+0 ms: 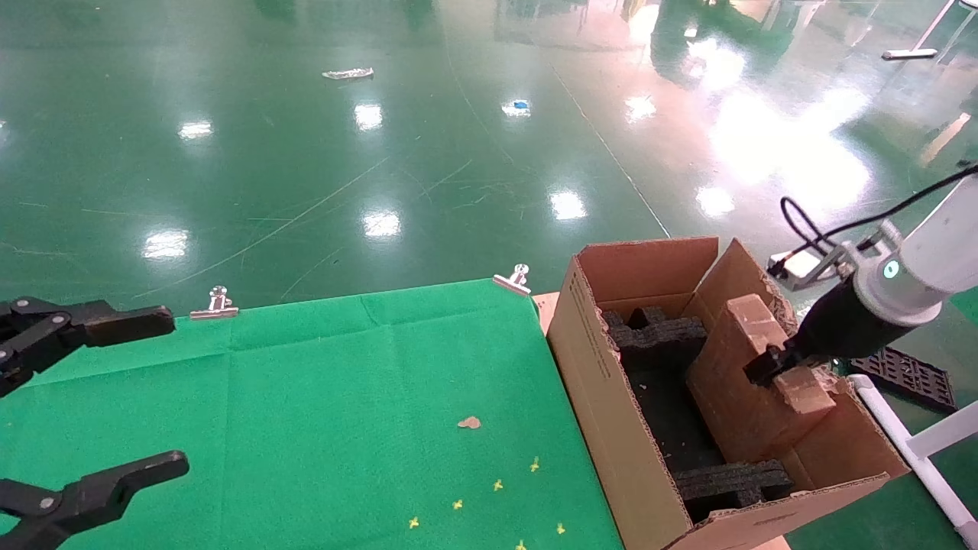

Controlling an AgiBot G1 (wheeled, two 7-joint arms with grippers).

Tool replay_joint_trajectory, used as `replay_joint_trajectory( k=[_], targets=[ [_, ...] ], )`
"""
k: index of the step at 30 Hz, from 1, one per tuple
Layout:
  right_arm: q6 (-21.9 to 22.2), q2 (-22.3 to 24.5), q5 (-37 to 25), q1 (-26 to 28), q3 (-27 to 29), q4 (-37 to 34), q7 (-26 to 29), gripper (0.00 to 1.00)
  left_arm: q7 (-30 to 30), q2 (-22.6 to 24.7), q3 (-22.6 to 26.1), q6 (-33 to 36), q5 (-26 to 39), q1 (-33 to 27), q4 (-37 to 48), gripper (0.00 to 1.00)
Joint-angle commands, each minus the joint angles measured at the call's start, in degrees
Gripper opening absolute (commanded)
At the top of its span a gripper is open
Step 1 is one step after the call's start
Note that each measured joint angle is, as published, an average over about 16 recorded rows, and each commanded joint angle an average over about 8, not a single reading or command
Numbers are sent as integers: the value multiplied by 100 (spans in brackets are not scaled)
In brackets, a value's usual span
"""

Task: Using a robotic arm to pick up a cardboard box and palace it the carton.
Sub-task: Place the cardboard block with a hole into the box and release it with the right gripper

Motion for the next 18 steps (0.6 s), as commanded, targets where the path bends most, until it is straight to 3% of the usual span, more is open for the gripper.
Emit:
replay_joint_trajectory(
  k=[1, 9, 14, 18],
  targets=[
    [124, -67, 13, -150, 3, -116, -1, 0, 0, 0, 1, 0, 0, 0, 0, 100],
    [845, -91, 516, -895, 331, -305, -312, 0, 2, -1, 3, -1, -2, -1, 0, 100],
    [1081, -123, 698, -1175, 450, -395, -504, 2, 3, -2, 5, -2, -3, -1, 0, 100],
    [1100, -135, 774, -1257, 501, -462, -643, 52, 3, -3, 6, -3, -4, -1, 0, 100]
  ],
)
